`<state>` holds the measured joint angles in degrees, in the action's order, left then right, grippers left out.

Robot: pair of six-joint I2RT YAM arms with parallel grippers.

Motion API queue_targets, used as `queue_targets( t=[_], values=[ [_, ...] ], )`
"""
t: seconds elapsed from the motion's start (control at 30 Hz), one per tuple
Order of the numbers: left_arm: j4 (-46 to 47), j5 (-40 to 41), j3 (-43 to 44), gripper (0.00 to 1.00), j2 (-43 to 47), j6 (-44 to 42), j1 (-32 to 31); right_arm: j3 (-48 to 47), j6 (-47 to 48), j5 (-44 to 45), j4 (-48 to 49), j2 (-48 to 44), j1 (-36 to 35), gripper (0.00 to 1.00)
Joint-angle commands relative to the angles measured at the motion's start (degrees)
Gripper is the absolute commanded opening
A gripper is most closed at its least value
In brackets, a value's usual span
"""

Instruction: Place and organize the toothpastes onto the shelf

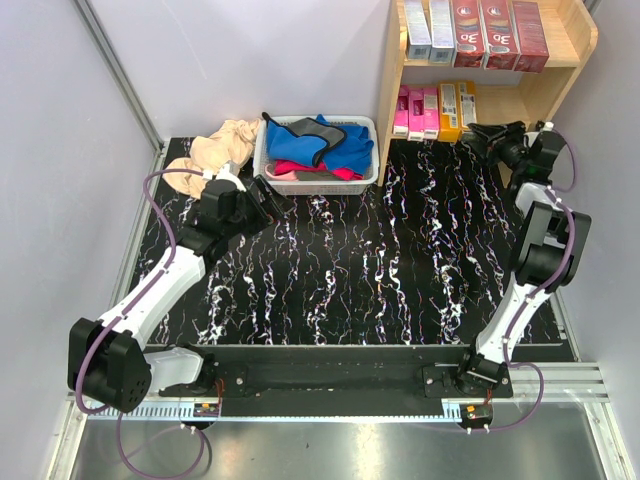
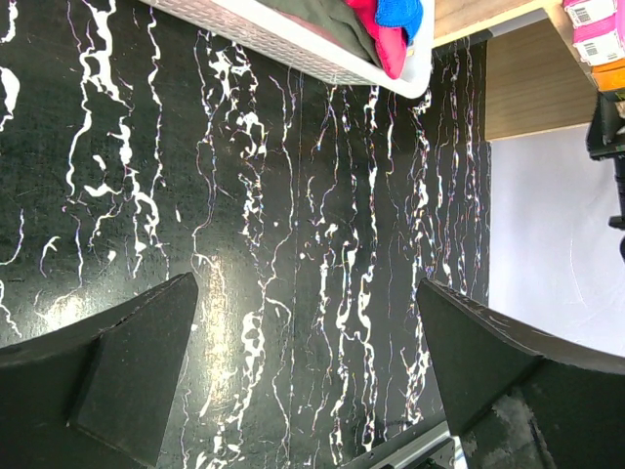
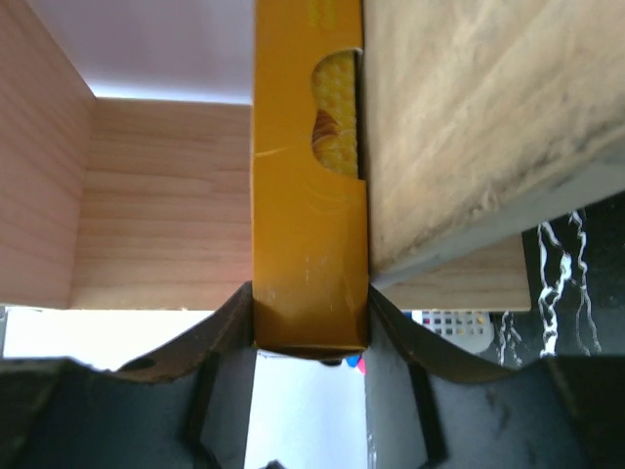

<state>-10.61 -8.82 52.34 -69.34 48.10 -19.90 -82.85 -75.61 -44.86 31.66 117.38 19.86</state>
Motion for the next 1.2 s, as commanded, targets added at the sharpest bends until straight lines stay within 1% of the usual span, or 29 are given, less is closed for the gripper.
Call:
queue_targets(
  t=[0.0, 0.17, 0.27, 0.3, 0.33, 0.4, 0.43, 0.6, 0.83, 0.97, 1.07, 1.17],
  values=[
    [3.1, -1.1, 0.0, 0.99, 1.8, 0.0, 0.2, -2.2, 2.4, 0.7, -6.7, 2.8, -1.9, 0.51],
    [2.8, -1.3, 0.0, 0.99, 1.9, -0.2, 0.2, -1.4, 2.5, 1.2, -6.3, 2.6, -2.0, 0.57],
    [2.7, -1.4, 0.0, 0.99, 1.9, -0.3, 0.2, -0.4, 2.7, 0.8, -4.3, 1.7, -2.0, 0.64],
    [2.8, -1.4, 0.0, 0.99, 1.9, -0.3, 0.1, -0.1, 2.9, 1.1, -4.2, 1.2, -2.0, 0.69],
    [2.8, -1.6, 0.0, 0.99, 1.8, -0.3, 0.2, 0.1, 3.4, 1.4, -4.3, 0.2, -2.0, 0.8],
    [2.8, -1.7, 0.1, 0.99, 1.7, -0.4, 0.2, 1.2, 4.1, 1.9, -4.5, -1.0, -2.0, 0.91],
    [2.8, -1.9, 0.1, 0.99, 1.7, -0.4, 0.1, 1.5, 4.4, 2.4, -4.5, -2.3, -2.0, 0.99],
    [2.4, -1.7, 0.3, 0.99, 2.2, -0.6, 0.2, 3.9, 5.5, 3.2, -4.5, -5.6, -1.9, 1.0],
    [1.2, -1.5, 0.8, 0.99, 2.4, -1.4, 0.2, 8.8, 6.6, 3.2, -3.5, -12.7, -1.8, 1.0],
    [1.0, -1.6, 0.8, 0.99, 2.5, -1.6, 0.2, 13.7, 7.8, 2.7, -3.7, -17.7, -1.8, 1.0],
    [0.7, -1.8, 0.7, 0.99, 2.5, -1.9, 0.2, 17.2, 10.0, 2.5, -5.3, -22.5, -1.9, 1.0],
    [-0.2, -1.9, 0.8, 0.99, 2.7, -2.6, 0.1, 19.9, 14.7, 3.2, -10.5, -28.3, -2.6, 1.0]
  ],
)
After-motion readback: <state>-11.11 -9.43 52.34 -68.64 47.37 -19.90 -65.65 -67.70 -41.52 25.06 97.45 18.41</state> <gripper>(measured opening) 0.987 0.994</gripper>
